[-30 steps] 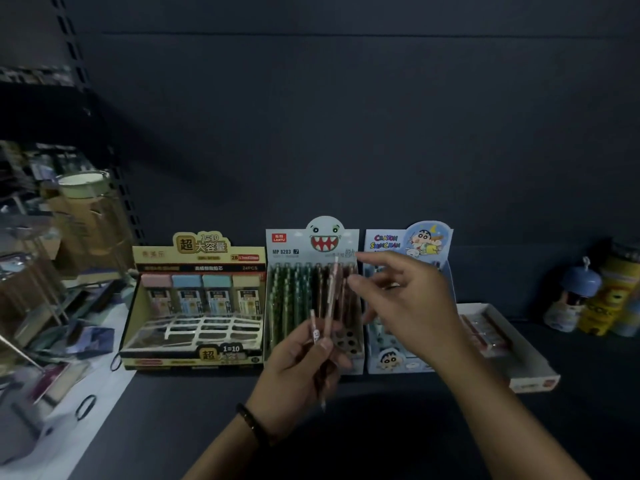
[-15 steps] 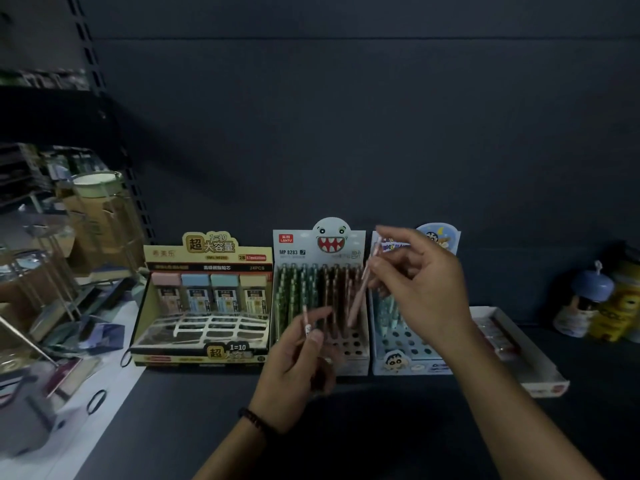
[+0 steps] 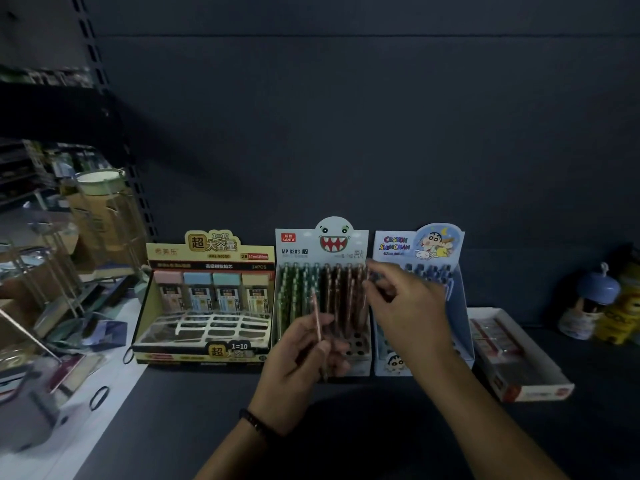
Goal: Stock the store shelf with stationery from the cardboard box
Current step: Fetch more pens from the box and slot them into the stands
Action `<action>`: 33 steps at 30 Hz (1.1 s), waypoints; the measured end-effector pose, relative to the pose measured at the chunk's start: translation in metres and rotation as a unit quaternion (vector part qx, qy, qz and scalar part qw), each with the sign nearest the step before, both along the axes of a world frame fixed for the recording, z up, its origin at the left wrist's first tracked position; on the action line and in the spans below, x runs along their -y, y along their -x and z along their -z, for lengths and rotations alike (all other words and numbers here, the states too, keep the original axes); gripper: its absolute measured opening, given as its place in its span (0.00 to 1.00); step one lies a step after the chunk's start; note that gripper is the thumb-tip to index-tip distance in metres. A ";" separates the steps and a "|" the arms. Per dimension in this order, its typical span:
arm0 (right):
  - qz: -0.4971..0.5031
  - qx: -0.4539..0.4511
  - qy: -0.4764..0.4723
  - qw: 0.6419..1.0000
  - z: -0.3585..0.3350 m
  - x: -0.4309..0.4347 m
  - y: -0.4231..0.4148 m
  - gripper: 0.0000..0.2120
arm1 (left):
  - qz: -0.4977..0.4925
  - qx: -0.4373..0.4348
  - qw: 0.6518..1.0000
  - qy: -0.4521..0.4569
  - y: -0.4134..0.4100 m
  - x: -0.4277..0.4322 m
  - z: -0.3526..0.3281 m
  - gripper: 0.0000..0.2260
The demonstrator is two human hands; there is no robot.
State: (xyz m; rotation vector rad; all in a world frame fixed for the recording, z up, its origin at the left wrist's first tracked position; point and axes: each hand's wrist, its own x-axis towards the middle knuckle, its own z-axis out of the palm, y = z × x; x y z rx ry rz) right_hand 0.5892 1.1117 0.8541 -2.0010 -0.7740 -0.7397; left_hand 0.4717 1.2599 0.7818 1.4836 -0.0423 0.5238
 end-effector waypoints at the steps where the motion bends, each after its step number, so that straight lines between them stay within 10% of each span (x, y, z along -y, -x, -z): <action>1: -0.003 -0.005 0.009 1.000 0.000 -0.001 0.000 0.17 | 0.009 -0.003 1.000 0.009 0.000 0.000 -0.001 0.14; 12: -0.037 -0.063 0.130 0.989 0.000 -0.002 -0.007 0.11 | 0.016 -0.047 0.997 0.057 -0.005 0.000 -0.002 0.20; 22: -0.133 -0.126 -0.008 0.983 -0.015 0.005 0.032 0.15 | 0.043 -0.013 0.996 0.083 -0.004 0.002 0.003 0.12; 33: -0.078 -0.061 -0.115 0.988 -0.020 0.015 0.017 0.12 | -0.136 0.003 0.960 -0.246 0.003 0.001 0.003 0.12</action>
